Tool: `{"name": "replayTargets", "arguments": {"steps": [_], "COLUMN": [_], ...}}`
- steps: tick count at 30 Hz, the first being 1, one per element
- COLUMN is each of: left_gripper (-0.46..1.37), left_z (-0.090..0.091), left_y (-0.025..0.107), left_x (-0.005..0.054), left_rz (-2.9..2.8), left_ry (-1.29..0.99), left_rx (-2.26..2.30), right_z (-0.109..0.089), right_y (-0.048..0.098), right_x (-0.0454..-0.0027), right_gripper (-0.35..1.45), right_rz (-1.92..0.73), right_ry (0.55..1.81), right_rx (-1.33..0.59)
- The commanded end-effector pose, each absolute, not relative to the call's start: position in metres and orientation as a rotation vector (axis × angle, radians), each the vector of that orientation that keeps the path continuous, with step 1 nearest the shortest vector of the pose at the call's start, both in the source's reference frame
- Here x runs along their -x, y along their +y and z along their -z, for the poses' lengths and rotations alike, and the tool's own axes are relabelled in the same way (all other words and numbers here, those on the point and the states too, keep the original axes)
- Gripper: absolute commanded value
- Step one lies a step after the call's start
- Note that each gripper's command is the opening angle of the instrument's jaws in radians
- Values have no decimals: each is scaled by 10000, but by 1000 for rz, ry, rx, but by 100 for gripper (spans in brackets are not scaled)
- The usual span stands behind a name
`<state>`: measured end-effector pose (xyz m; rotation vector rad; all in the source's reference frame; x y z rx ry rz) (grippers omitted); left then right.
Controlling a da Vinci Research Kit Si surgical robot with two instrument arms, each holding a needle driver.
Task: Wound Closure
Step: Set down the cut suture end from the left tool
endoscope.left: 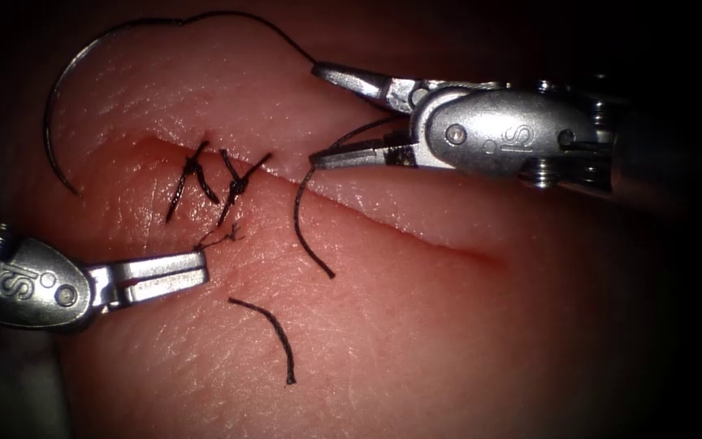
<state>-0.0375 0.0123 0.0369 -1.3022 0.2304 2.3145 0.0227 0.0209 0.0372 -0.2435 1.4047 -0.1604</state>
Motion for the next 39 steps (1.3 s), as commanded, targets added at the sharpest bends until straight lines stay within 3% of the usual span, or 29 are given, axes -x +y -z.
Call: {"name": "replayTargets", "arguments": {"steps": [1,11,17,31,32,33,37,39], "left_gripper": [-35,-35,-35,-35,-32,-5,19,47], "left_z": [-372,-390,-404,-437,-439,-446,-460,-466], "left_y": [122,94,80,62,62,60,54,51], "left_x": [375,379,377,363,363,360,355,351], "left_rz": [-2319,-2316,-2293,-2224,-2216,-2209,-2195,-2189], "left_ry": [224,194,162,74,65,60,21,-1], "left_rx": [1307,1327,1328,1272,1267,1252,1204,1187], "right_z": [-371,-359,-356,-351,-351,-350,-350,-349], "right_y": [211,221,218,220,220,220,220,219], "right_x": [-224,-184,-164,-116,-116,-116,-119,-121], "right_gripper": [132,133,144,144,144,144,144,144], "right_rz": [162,157,165,185,184,183,182,181], "right_ry": [1399,1389,1401,1391,1389,1387,1386,1386], "right_rx": [241,239,229,176,177,177,179,179]}}
